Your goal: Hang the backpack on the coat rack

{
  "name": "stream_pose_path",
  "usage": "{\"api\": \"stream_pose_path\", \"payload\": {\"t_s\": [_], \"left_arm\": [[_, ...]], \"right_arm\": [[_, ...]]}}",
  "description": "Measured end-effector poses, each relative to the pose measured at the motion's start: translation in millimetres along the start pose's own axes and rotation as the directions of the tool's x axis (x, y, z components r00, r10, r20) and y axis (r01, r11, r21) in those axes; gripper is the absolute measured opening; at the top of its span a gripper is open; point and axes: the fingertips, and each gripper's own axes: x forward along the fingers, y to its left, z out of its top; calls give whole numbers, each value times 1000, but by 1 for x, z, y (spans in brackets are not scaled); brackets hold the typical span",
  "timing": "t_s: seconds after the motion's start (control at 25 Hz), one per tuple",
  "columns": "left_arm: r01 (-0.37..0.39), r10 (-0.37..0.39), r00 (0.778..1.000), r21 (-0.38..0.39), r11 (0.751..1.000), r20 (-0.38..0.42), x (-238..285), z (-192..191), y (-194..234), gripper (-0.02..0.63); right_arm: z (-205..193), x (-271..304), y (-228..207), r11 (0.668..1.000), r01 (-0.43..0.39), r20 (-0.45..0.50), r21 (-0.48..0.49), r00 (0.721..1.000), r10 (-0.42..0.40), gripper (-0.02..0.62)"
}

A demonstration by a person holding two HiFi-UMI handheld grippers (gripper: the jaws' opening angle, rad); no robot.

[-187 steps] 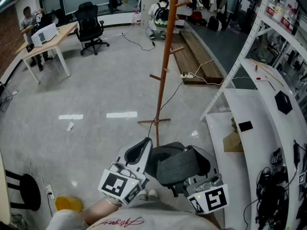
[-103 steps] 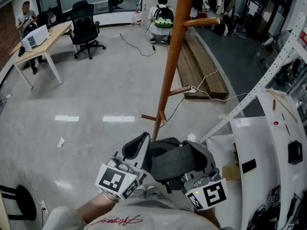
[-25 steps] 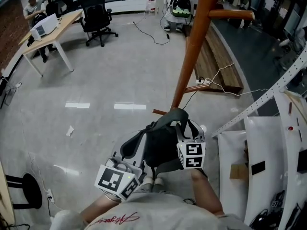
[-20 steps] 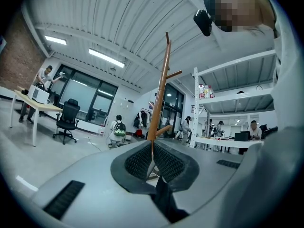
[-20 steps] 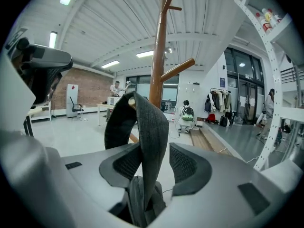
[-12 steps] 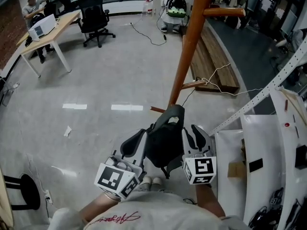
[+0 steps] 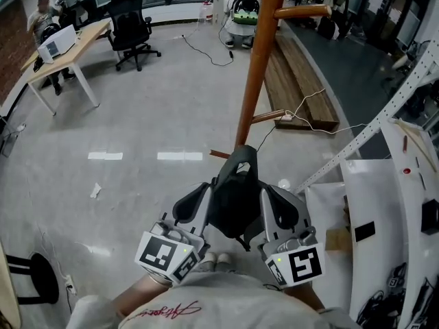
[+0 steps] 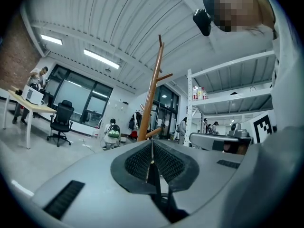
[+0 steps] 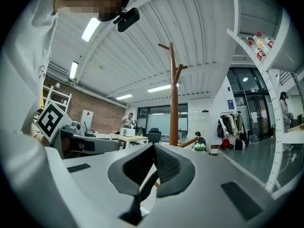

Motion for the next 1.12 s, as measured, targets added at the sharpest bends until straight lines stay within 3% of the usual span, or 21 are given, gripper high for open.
{"api": "stream_pose_path", "payload": {"t_s": [0.6,1.12], "left_arm": [[18,-18,1000,-8,1000,-3,7,-6,-15,21],[9,-9,1000,-11,1000,-1,13,-6,-15,21]], "right_arm": [[-31,0,-4,999,-7,-70,34,997,10,18],[-29,6,-8,999,-24,-69,36,997,27,18]]}}
